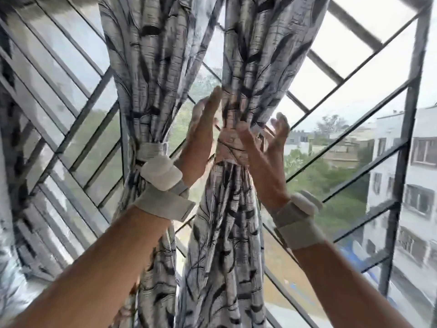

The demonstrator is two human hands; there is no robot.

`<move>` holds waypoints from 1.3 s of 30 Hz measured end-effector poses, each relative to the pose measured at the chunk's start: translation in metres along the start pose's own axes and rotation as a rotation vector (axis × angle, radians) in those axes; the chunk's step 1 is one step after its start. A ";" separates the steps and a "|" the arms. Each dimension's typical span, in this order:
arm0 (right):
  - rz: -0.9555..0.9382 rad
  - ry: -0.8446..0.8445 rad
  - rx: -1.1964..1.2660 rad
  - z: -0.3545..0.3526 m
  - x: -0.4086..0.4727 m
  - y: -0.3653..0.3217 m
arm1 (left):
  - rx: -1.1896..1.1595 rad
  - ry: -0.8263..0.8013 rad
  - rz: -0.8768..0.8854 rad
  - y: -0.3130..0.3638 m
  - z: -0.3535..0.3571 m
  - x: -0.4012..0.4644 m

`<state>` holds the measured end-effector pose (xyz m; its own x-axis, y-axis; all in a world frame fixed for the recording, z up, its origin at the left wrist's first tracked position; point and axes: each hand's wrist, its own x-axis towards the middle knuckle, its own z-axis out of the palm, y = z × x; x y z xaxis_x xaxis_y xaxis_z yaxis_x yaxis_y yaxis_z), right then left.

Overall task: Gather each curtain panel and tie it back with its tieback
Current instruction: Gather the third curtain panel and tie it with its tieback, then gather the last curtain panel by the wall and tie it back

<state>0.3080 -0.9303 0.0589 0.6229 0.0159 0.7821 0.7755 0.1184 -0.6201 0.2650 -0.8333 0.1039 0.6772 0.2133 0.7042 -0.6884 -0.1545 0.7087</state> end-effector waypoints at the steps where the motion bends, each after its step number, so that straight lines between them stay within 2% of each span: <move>1: -0.033 0.107 0.000 -0.010 -0.004 0.000 | -0.001 0.059 0.017 -0.001 0.004 0.001; 3: -0.081 0.143 0.117 -0.027 -0.009 0.001 | 0.077 0.045 0.024 -0.005 0.019 -0.002; 5: -0.091 0.020 0.136 -0.038 -0.007 0.003 | 0.072 -0.154 0.086 -0.013 0.048 -0.026; 6: -0.091 -0.038 0.140 -0.032 0.000 0.005 | 0.071 -0.172 0.076 -0.023 0.055 -0.029; 7: -0.077 -0.098 0.121 -0.035 0.002 0.007 | -0.067 -0.183 -0.105 -0.029 0.075 -0.034; 8: -0.073 -0.136 0.125 -0.038 0.004 0.006 | -0.087 -0.122 -0.142 -0.039 0.085 -0.036; 9: -0.068 -0.168 0.131 -0.044 0.006 0.007 | 0.076 -0.137 -0.043 -0.041 0.092 -0.040; 10: -0.058 -0.179 0.155 -0.054 0.007 0.009 | 0.129 -0.183 0.026 -0.032 0.099 -0.043; 13: -0.078 -0.139 0.179 -0.085 0.012 0.013 | -0.118 -0.249 0.006 -0.037 0.122 -0.022; 14: -0.083 -0.108 0.154 -0.096 0.012 0.014 | -0.146 -0.215 0.051 -0.037 0.129 -0.023; 16: -0.054 -0.057 0.125 -0.109 0.012 0.019 | -0.085 -0.007 0.165 -0.038 0.141 -0.018; 18: -0.044 -0.046 0.126 -0.127 0.008 0.021 | 0.056 0.240 0.349 -0.034 0.153 -0.024; 20: -0.067 -0.038 0.089 -0.147 0.007 0.029 | 0.311 0.355 0.635 -0.034 0.166 -0.032; 22: -0.093 -0.022 0.060 -0.161 0.007 0.036 | 0.605 0.311 0.840 -0.036 0.171 -0.039; 24: -0.110 -0.024 0.044 -0.171 0.006 0.042 | 0.916 0.186 0.929 -0.035 0.172 -0.044; 26: -0.156 -0.033 0.025 -0.202 0.009 0.053 | 1.054 0.059 0.916 -0.035 0.199 -0.048; 27: -0.187 -0.038 -0.018 -0.205 0.007 0.056 | 1.046 0.012 0.879 -0.034 0.199 -0.050; 35: -0.274 -0.073 -0.105 -0.258 -0.002 0.048 | 0.740 -0.094 0.509 -0.039 0.248 -0.073; 39: -0.355 -0.038 -0.195 -0.291 -0.006 0.024 | 0.583 -0.094 0.533 -0.034 0.277 -0.081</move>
<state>0.3525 -1.2169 0.0211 0.3118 0.0455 0.9491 0.9489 -0.0671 -0.3085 0.3059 -1.1125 0.0347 0.3315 -0.1099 0.9370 -0.6965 -0.6984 0.1645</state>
